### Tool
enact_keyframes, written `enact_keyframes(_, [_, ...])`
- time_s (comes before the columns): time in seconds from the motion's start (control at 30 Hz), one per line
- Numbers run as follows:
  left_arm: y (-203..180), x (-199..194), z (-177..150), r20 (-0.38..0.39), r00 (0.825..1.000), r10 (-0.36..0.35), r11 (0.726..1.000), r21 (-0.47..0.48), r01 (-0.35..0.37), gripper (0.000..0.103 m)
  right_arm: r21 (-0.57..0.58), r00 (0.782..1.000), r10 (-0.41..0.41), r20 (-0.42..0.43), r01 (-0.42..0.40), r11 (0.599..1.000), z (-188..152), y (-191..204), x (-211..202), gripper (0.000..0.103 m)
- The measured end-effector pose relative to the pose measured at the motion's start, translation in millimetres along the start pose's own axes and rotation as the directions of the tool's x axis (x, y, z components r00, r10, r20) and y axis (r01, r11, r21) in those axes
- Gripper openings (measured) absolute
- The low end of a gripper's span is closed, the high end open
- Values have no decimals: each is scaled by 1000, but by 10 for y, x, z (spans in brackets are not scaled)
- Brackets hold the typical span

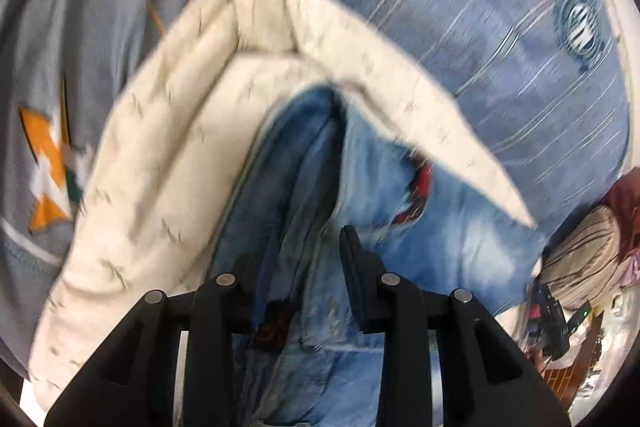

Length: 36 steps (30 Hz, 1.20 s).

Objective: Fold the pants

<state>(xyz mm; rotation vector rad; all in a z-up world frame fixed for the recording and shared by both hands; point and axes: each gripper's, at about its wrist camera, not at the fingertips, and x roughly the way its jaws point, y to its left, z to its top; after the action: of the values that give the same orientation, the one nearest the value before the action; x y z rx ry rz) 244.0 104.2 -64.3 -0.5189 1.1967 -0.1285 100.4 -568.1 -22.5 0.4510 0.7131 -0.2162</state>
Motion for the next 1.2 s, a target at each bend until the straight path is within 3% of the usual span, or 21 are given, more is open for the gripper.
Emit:
enact_keyframes(0.03, [-28, 1, 49, 1, 1000, -3, 1000, 8, 3, 47, -12, 1000, 12, 5, -12, 1000, 117, 59, 19, 58])
enact_keyframes(0.1, [-111, 108, 128, -21, 1000, 9, 1000, 18, -8, 63, -60, 999, 44, -24, -45, 997, 265, 257, 154, 78])
enact_keyframes(0.2, [-213, 395, 246, -75, 997, 33, 999, 10, -32, 63, -181, 998, 36, -54, -45, 982, 366, 609, 444, 78])
enact_keyframes(0.37, [-255, 697, 291, -129, 992, 15, 999, -26, -18, 63, -289, 993, -80, -82, 53, 956, 407, 913, 962, 78])
enact_keyframes(0.4, [-250, 741, 300, -136, 991, 6, 999, -37, -11, 62, -294, 991, -89, -96, 57, 954, 407, 932, 1034, 73])
enact_keyframes(0.43, [-273, 760, 303, -138, 990, 4, 999, -35, -9, 40, -308, 990, -79, -120, 38, 951, 405, 968, 1090, 56])
enact_keyframes(0.47, [-297, 744, 302, -143, 990, -7, 1000, -24, 3, 21, -338, 989, -68, -131, 20, 941, 395, 1033, 1074, 4])
enact_keyframes(0.5, [-349, 715, 303, -153, 988, -23, 1000, -13, 21, 5, -395, 996, -55, -72, 22, 918, 386, 1138, 912, 7])
enact_keyframes(0.6, [-566, 406, 288, -48, 998, -37, 997, 69, 40, 4, -432, 996, -15, 86, 51, 900, 422, 1221, 442, 7])
enact_keyframes(0.67, [-637, 288, 321, 25, 1000, -11, 994, 113, 8, 4, -426, 986, -57, 157, 120, 897, 448, 1168, 364, 8])
enact_keyframes(0.73, [-647, 385, 365, 61, 996, 62, 989, 130, -69, 4, -402, 981, -132, 139, 178, 898, 475, 1048, 575, 8])
enact_keyframes(0.83, [-583, 762, 414, 9, 981, 195, 973, 125, -195, 5, -380, 964, -265, -15, 240, 893, 382, 816, 1100, 13])
enact_keyframes(0.87, [-529, 843, 410, -24, 979, 201, 975, 103, -198, 5, -376, 960, -277, -47, 240, 895, 332, 774, 1154, 15])
enact_keyframes(0.93, [-428, 757, 395, -46, 990, 131, 991, 44, -129, 6, -351, 968, -248, -40, 219, 910, 289, 747, 1051, 17])
enact_keyframes(1.0, [-346, 553, 395, -40, 997, 65, 998, 20, -64, 8, -298, 981, -191, -45, 169, 939, 340, 654, 843, 35])
enact_keyframes(1.07, [-248, 288, 407, -26, 999, 33, 999, -9, -33, 11, -227, 990, -137, -17, 130, 965, 462, 491, 545, 46])
enact_keyframes(1.1, [-222, 178, 422, -12, 999, 34, 999, -16, -34, 14, -192, 994, -109, -3, 107, 976, 526, 419, 427, 50])
enact_keyframes(1.13, [-185, 64, 441, 0, 999, 35, 999, -18, -35, 25, -139, 996, -83, 20, 85, 987, 617, 310, 274, 53])
enact_keyframes(1.17, [-165, 22, 464, 3, 999, 37, 999, -20, -37, 32, -98, 998, -60, 34, 63, 993, 694, 224, 177, 63])
enact_keyframes(1.2, [-86, -36, 487, 6, 999, 42, 999, -26, -42, 47, -55, 998, -31, 48, 34, 998, 754, 155, 83, 73])
